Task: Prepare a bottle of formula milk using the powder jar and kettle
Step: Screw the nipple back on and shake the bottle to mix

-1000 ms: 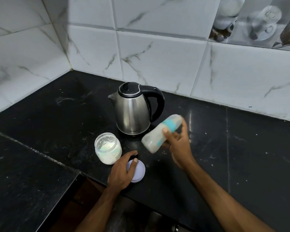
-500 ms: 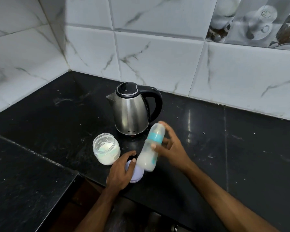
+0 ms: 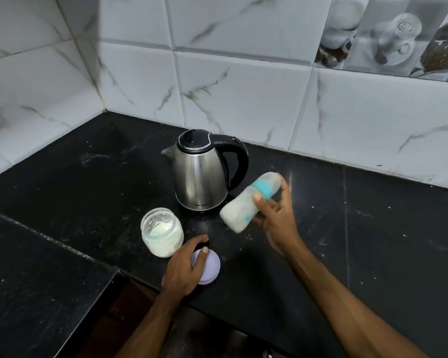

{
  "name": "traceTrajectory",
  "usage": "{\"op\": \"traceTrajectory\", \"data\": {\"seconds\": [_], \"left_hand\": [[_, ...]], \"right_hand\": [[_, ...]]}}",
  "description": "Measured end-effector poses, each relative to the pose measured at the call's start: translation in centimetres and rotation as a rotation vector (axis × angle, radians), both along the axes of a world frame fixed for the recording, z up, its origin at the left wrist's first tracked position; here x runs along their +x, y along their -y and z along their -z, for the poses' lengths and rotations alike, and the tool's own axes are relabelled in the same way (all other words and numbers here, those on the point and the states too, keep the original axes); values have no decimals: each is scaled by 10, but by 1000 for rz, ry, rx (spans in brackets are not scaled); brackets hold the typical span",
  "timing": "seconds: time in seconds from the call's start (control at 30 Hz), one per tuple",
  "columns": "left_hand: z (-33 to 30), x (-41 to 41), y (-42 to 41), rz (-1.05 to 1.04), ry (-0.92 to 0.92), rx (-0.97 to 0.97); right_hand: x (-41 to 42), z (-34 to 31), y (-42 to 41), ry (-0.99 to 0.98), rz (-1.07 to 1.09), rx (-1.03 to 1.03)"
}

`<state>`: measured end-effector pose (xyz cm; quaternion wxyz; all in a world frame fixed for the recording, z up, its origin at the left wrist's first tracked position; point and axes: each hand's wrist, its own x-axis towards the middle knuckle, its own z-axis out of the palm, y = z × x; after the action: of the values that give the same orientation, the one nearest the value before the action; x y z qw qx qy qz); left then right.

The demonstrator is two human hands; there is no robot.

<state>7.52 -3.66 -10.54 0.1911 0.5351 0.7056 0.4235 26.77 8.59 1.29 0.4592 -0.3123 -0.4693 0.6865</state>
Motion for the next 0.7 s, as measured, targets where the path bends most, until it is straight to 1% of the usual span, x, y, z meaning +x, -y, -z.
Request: {"op": "traceTrajectory", "data": {"seconds": [0.03,0.1,0.13,0.17,0.2,0.27,0.3,0.33,0.37,0.43,0.47,0.5,0.53,0.6,0.63,0.67,0.7], "left_hand": [[0,0,0,7,0,1],[1,-1,-1,23,10,5],[0,-1,-1,24,16,7],[0,-1,-1,23,16,8],[-1,0,-1,17,8,7],[-1,1,0,1,-3,5],[-1,1,0,1,-3,3],[0,0,0,3,-3,-1],[0,0,0,8,-1,-2],[1,-2,-1,26,14,0],[2,-2,-1,31,22,3],[2,-2,-1,30,22,6],[2,-2,-1,24,15,7],[1,0,0,7,-1,4],[1,0,0,0,-3,2],[0,0,0,-2,-4,0],[0,0,0,2,-3,-4]], "right_hand": [[1,0,6,64,-80,52],[2,4,19,224,-313,193],[2,7,21,248,-365,229],[2,6,21,222,-341,226],[0,3,19,170,-248,171],[-1,-1,8,18,-39,-10],[0,0,4,-32,4,-54],[1,1,4,-32,-8,-53],[2,2,8,20,-72,-14],[3,6,18,193,-286,145],[4,9,22,243,-364,215],[5,10,21,239,-369,238],[4,7,19,198,-305,209],[2,-1,9,51,-63,27],[1,-1,5,-26,25,-42],[1,-2,5,-66,51,-67],[2,-1,9,-39,17,-44]]}}
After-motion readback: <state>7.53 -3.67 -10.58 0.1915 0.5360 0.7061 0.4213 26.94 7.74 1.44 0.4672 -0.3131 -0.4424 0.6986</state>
